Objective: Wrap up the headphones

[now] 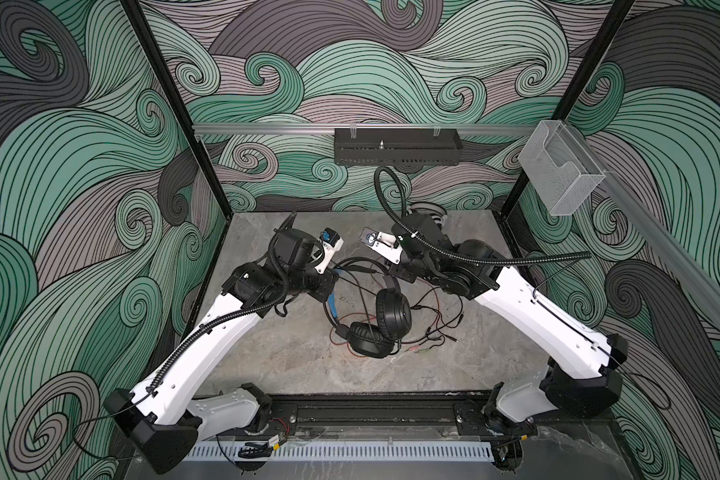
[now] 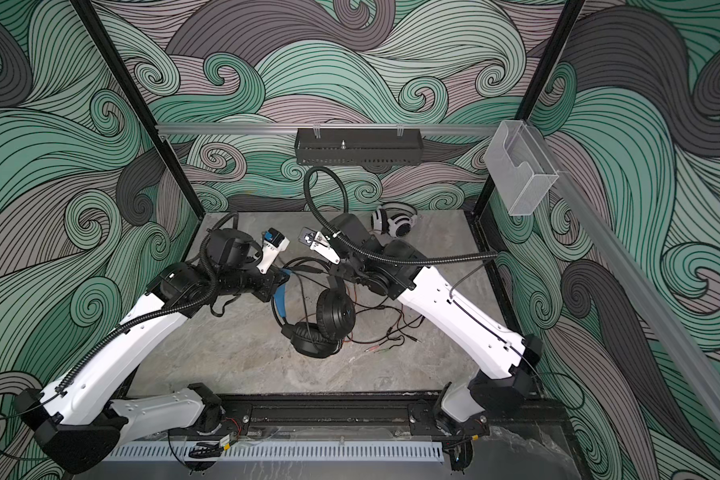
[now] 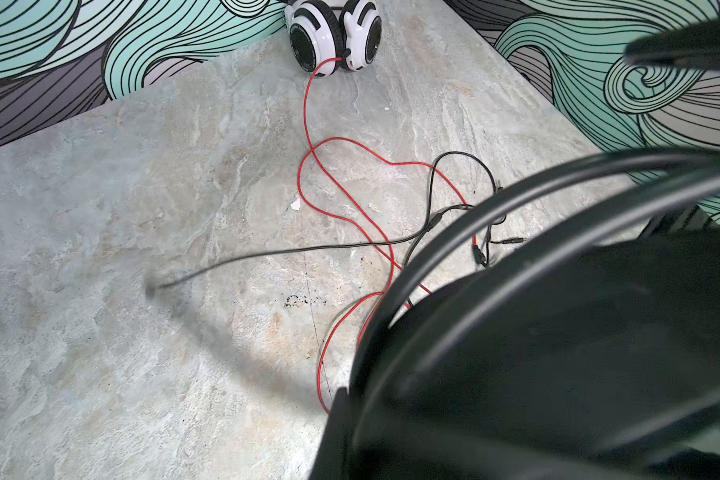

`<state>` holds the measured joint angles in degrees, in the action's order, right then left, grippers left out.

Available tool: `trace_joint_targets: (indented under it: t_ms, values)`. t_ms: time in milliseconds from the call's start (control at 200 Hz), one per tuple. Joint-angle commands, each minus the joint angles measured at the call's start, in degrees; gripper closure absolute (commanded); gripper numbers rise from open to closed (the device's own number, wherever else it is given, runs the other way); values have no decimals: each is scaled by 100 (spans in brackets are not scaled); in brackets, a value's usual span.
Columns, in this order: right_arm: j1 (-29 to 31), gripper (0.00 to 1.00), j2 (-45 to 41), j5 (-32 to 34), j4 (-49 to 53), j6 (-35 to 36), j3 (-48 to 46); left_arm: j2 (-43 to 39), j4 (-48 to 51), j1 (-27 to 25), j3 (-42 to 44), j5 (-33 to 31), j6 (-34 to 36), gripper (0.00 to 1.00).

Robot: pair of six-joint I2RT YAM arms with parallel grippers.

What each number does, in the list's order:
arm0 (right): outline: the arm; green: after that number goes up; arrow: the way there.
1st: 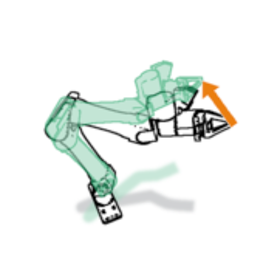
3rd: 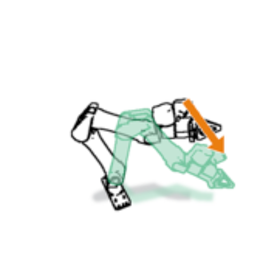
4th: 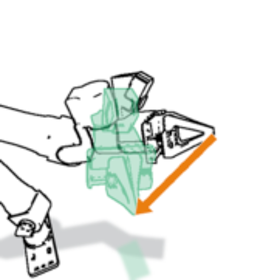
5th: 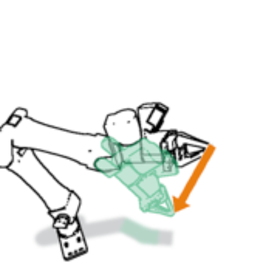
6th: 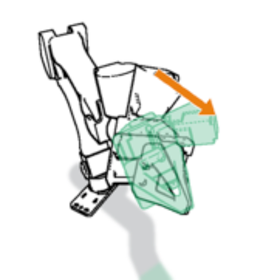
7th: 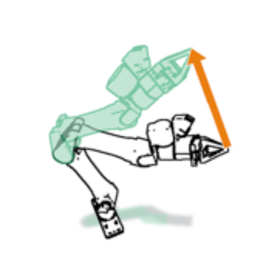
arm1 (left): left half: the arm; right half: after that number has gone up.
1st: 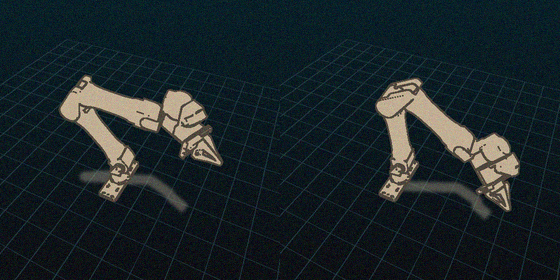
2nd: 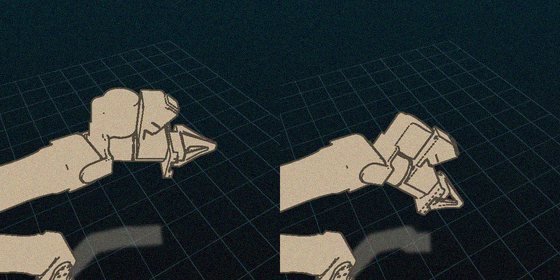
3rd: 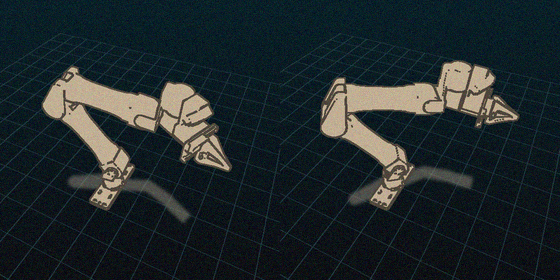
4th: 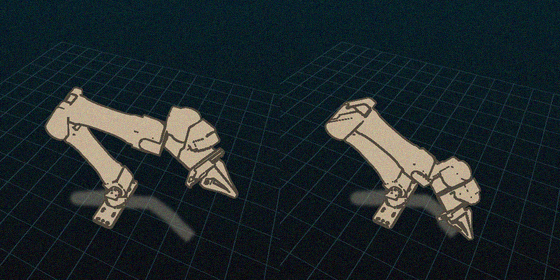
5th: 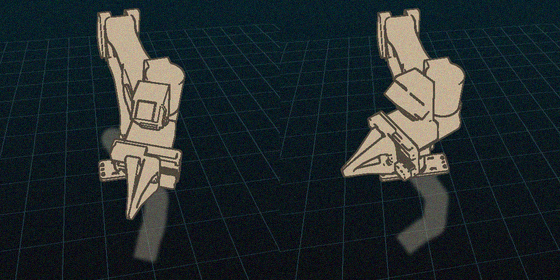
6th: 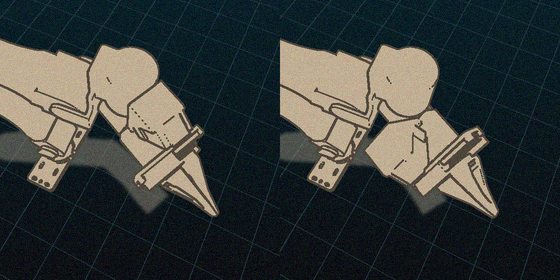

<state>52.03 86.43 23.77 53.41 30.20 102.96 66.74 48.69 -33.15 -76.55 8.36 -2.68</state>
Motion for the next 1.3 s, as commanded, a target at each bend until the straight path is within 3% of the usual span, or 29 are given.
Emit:
trace_joint_targets:
  t_ms: [0, 180, 425, 550, 710, 956, 1291]
  values:
    - [-169, 62, -200, -189, -81, -267, -56, -179, -351, -25, -79, 322, -302, 100]
    - [-534, 59, -351, -665, -130, -659, -28, -35, -45, -28, -354, 156, -454, 100]
    - [-1545, 44, -726, -2373, -732, -1517, -663, 581, 1289, -25, -1347, -195, -909, 100]
    - [-2049, 39, -897, -3413, -1444, -1986, -1351, 735, 1702, -25, -1687, 103, -1255, 100]
    - [-2506, 35, -1169, -4885, -2944, -2702, -2665, 544, 1453, -38, -1786, 762, -1639, 100]
    - [-2477, 34, -938, -6761, -5724, -3977, -4069, 734, 1622, -147, -2542, 1125, -1992, 100]
    - [-1497, 27, 233, -7610, -7307, -5004, -3688, 981, 1557, -262, -3268, 1404, -2350, 100]
